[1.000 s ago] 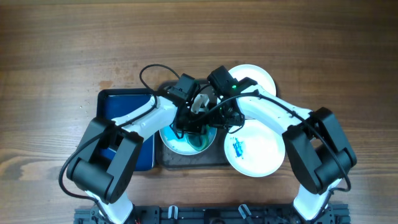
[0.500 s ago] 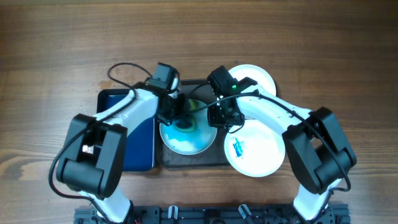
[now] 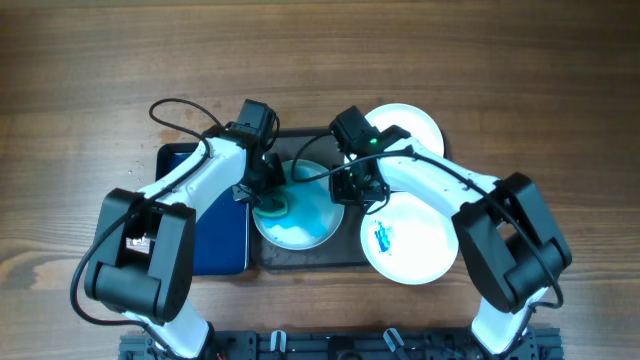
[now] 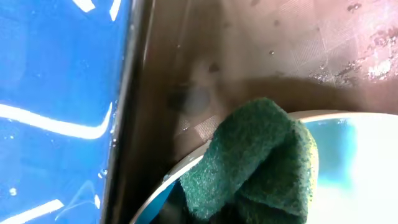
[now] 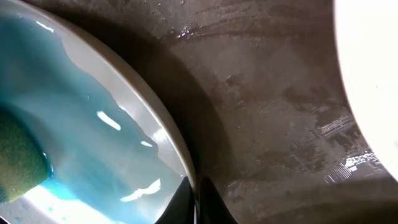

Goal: Clean dirty plates on tray and stack at the side
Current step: 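Scrub the plate surface with the sponge using the left gripper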

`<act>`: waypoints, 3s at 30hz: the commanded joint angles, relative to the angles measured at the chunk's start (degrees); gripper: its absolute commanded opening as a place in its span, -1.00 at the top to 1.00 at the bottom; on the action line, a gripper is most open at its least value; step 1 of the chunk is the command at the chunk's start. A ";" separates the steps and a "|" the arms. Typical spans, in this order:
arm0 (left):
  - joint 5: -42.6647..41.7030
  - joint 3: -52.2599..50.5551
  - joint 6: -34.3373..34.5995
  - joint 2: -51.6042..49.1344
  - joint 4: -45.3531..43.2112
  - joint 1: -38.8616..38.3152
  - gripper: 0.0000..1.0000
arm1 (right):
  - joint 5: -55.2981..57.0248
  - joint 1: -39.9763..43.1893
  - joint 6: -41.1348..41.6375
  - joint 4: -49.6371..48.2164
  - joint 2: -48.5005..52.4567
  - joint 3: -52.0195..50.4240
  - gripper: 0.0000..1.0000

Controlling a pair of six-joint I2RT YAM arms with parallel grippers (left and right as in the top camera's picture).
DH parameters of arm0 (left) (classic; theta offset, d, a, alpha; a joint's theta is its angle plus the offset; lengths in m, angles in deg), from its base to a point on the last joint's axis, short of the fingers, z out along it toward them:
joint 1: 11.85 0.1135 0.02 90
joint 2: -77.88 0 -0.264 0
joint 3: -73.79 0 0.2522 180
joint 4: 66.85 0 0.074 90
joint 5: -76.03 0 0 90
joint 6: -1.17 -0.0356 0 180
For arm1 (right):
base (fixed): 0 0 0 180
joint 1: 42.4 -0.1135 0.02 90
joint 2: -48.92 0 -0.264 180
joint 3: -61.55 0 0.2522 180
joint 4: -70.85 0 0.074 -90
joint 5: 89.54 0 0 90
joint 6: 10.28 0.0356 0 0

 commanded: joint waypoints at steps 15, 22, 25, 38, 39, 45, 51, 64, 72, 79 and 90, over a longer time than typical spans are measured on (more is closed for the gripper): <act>-20.39 -5.38 -22.62 -6.19 -0.04 -12.39 0.92 | 3.41 0.74 0.11 1.16 0.83 -0.35 0.91; -16.98 -5.38 -15.69 -6.19 -4.48 -7.30 0.92 | 3.41 0.74 0.09 1.36 0.83 -0.35 0.91; -13.81 -5.38 -13.42 -6.19 -2.45 -3.93 0.92 | 3.41 0.74 0.07 1.40 0.83 -0.35 0.91; -4.00 -5.38 -23.71 -6.19 -1.16 -0.22 0.92 | 3.41 0.74 -0.59 1.49 0.83 -0.35 0.92; -3.69 -5.38 -25.49 -6.19 -2.36 0.02 0.92 | 3.41 0.74 -0.72 1.49 0.83 -0.35 0.91; -0.13 -5.38 -23.96 -6.19 -7.78 3.08 0.92 | 3.41 0.74 -1.27 1.75 0.83 -0.35 0.91; -0.39 -5.38 -27.21 -6.19 -13.51 4.52 0.92 | 3.39 0.85 -1.44 2.01 0.83 -0.35 0.91; -4.02 -5.38 -40.81 -6.19 -20.87 4.48 0.92 | 3.41 1.11 -1.46 3.39 0.83 -0.35 0.91; -19.23 -5.38 -46.45 -6.19 -20.13 3.72 0.92 | 3.39 1.11 -1.31 3.30 0.83 -0.35 0.91; -22.69 -5.38 -47.95 -6.19 -18.78 -1.46 0.92 | 3.41 1.49 -1.36 3.32 0.83 -0.35 0.92; -20.96 -5.38 -45.35 -6.19 -21.92 -3.32 0.92 | 3.39 1.49 -1.57 3.28 0.83 -0.35 0.91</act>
